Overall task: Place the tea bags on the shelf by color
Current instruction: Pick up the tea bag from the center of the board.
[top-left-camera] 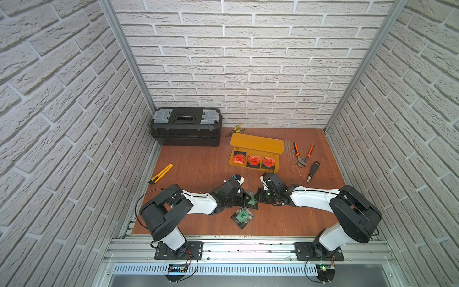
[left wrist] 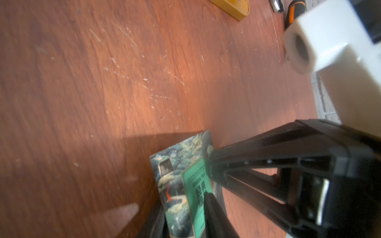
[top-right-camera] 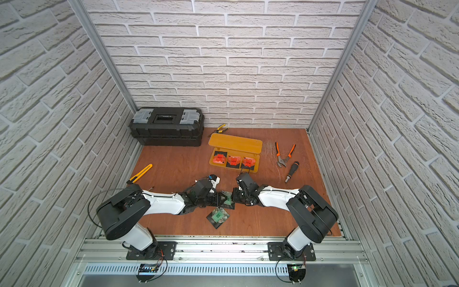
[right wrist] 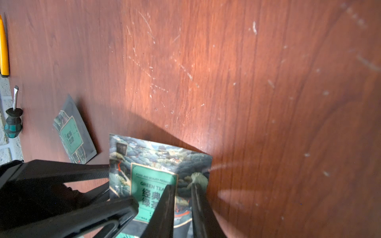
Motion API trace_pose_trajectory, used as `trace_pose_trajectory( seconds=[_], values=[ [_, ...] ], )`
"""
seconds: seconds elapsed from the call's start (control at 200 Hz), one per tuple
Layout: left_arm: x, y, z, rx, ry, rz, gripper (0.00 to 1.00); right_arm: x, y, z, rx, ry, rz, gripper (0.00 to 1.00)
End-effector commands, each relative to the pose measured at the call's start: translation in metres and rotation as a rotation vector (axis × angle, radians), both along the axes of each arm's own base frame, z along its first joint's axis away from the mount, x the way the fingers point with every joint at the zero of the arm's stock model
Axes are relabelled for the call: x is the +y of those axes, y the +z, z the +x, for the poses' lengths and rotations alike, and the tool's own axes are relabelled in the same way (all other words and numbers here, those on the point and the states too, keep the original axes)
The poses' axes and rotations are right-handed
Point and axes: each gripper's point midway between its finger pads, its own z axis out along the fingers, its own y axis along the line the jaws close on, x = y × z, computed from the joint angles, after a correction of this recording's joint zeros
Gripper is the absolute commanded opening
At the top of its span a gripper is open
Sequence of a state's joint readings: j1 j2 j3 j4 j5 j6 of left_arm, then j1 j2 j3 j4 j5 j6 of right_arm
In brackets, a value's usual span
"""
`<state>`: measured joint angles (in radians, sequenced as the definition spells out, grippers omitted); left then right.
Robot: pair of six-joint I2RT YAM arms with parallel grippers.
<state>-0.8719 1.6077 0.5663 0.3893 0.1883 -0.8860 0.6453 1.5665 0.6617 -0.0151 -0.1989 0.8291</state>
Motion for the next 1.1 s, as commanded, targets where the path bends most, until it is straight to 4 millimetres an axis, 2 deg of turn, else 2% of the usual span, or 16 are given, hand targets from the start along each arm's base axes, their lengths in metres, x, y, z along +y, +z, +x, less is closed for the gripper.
trace_pose_trajectory(
  seconds=[0.0,0.17,0.525,0.765,1.095],
  values=[
    [-0.007,0.011,0.002,-0.030,-0.014,-0.032,0.26,-0.006,-0.003,-0.002,-0.009,0.005,-0.020,0.21],
    [-0.007,0.014,0.002,-0.034,-0.014,-0.037,0.12,-0.007,0.000,-0.002,-0.021,0.007,-0.015,0.21],
    [-0.002,0.025,0.003,-0.061,-0.001,-0.043,0.02,-0.008,0.011,0.000,-0.059,0.009,0.004,0.22],
    [0.006,0.041,0.007,-0.093,0.018,-0.057,0.00,-0.013,0.038,0.000,-0.143,0.023,0.017,0.27],
    [0.028,0.082,0.022,-0.166,0.029,-0.052,0.00,-0.042,0.083,-0.008,-0.306,0.033,-0.055,0.31]
  ],
)
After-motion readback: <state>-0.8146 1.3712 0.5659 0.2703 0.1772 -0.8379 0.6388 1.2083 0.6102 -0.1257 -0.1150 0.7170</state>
